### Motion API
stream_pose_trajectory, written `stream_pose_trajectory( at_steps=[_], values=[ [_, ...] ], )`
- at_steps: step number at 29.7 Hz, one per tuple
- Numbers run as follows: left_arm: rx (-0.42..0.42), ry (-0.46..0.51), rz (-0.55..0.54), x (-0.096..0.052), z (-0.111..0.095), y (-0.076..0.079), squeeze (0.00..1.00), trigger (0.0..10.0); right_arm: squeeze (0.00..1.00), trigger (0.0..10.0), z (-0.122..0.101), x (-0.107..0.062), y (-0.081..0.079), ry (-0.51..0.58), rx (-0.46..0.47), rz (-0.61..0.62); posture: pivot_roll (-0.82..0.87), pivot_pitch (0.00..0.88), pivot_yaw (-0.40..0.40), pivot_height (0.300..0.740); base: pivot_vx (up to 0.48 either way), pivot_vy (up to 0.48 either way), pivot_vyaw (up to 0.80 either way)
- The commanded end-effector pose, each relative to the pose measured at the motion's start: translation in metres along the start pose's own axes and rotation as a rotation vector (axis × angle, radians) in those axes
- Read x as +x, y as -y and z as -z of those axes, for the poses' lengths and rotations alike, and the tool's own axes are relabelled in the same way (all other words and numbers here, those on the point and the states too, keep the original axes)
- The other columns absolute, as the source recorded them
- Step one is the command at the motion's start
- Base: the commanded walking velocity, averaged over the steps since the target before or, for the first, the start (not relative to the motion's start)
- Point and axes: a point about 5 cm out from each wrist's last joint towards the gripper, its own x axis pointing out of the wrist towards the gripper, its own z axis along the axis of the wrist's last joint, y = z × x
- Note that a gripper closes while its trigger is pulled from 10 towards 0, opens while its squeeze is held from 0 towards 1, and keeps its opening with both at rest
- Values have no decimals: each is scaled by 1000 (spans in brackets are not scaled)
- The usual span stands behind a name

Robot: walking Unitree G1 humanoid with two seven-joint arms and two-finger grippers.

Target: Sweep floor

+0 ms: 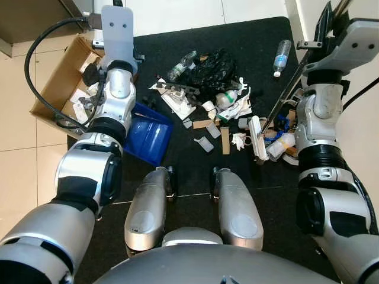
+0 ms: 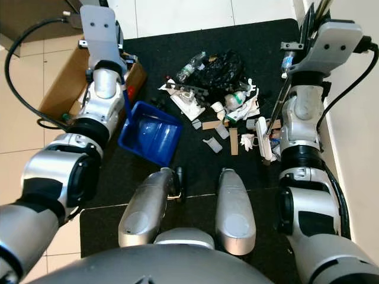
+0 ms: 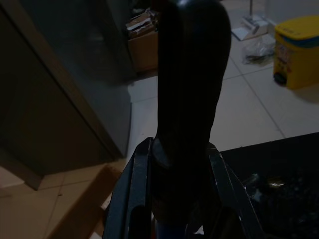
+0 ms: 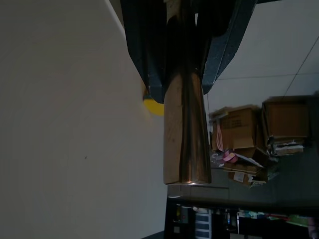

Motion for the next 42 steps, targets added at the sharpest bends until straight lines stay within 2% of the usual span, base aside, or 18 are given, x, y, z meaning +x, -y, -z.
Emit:
stream_pose_trajectory(
  at_steps=[1, 7, 10, 18, 20, 23, 26, 29, 30, 34, 36, 38, 39, 42],
  values=[
    [-1, 12, -4, -2, 2, -1, 0, 10000, 0, 10000, -2, -3, 4, 18, -12, 6, -44, 239, 98, 740, 0, 0, 0],
    [22, -2, 17, -10, 14, -7, 0, 10000, 0, 10000, 1, -5, 5, 8, -11, 13, -20, 212, 102, 740, 0, 0, 0],
    [30, -72, 11, -21, 35, -16, 0, 10000, 0, 10000, 3, -5, 1, 0, -2, 9, -11, 191, 99, 740, 0, 0, 0],
    [-9, -158, 37, -43, 62, -17, 0, 10000, 0, 10000, 3, -3, 0, -3, -2, 0, -8, 171, 87, 740, 0, 0, 0],
    [-13, -167, 40, -44, 64, -16, 0, 10000, 0, 10000, 3, -3, 1, -3, -2, -1, -8, 170, 88, 740, 0, 0, 0],
    [-16, -161, 117, -50, 67, -12, 0, 10000, 0, 10000, 3, -3, 3, -1, -10, -2, -2, 158, 97, 740, 0, 0, 0],
    [-4, -152, 140, -52, 67, -16, 0, 10000, 0, 10000, 3, -3, 4, 0, -13, -2, 5, 154, 103, 740, 0, 0, 0],
    [28, -136, 159, -51, 65, -27, 0, 10000, 0, 10000, 3, -3, 5, 2, -18, 1, 8, 150, 108, 740, 0, 0, 0],
    [36, -133, 149, -51, 63, -39, 0, 10000, 0, 10000, 3, -2, 6, 4, -21, 3, 25, 149, 116, 740, 0, 0, 0],
    [48, -127, 156, -52, 60, -51, 0, 10000, 0, 10000, 3, -2, 8, 3, -24, 4, 40, 143, 123, 740, 0, 0, 0],
    [48, -127, 156, -52, 60, -51, 0, 10000, 0, 10000, 3, -2, 8, 3, -24, 4, 40, 143, 123, 740, 0, 0, 0],
    [35, -155, 170, -58, 60, -60, 0, 10000, 0, 10000, 3, -2, 9, -2, -29, 4, 50, 138, 120, 740, 0, 0, 0],
    [12, -184, 207, -67, 61, -62, 0, 10000, 0, 10000, 4, -1, 9, -7, -32, 3, 53, 136, 115, 740, 0, 0, 0],
    [0, -203, 244, -72, 62, -62, 0, 10000, 0, 10000, 4, 0, 9, -10, -34, -1, 52, 137, 114, 740, 0, 0, 0]
  ],
)
